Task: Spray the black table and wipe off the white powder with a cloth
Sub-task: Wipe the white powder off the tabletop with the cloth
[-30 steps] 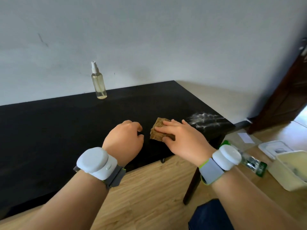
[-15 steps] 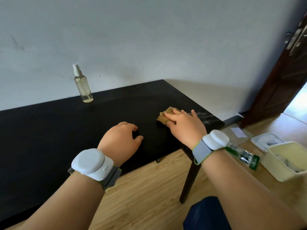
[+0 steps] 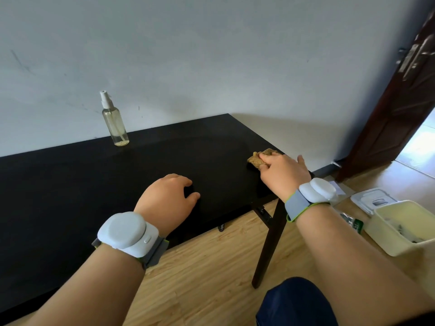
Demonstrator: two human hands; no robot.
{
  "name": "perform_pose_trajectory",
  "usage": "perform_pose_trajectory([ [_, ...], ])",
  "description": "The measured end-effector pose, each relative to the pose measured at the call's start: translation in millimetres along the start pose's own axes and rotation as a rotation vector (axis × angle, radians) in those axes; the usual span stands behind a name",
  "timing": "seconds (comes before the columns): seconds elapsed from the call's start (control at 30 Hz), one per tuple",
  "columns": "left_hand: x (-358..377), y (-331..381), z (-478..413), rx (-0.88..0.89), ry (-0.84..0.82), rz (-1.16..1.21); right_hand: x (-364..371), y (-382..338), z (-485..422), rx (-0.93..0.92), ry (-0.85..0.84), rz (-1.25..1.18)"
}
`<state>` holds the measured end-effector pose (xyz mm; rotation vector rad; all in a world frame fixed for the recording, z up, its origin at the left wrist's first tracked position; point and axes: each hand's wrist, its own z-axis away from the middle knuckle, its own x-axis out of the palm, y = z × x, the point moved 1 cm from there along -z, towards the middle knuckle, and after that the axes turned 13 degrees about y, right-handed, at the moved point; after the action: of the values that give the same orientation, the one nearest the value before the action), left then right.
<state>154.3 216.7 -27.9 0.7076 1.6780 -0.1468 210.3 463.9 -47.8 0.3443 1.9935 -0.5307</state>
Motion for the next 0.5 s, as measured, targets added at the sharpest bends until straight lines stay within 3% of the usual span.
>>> perform_pose_trajectory([
  [0.5,-1,5,-2,0.009,-0.017,-0.031,-22,52,-6,0.342,0.145,-0.077],
])
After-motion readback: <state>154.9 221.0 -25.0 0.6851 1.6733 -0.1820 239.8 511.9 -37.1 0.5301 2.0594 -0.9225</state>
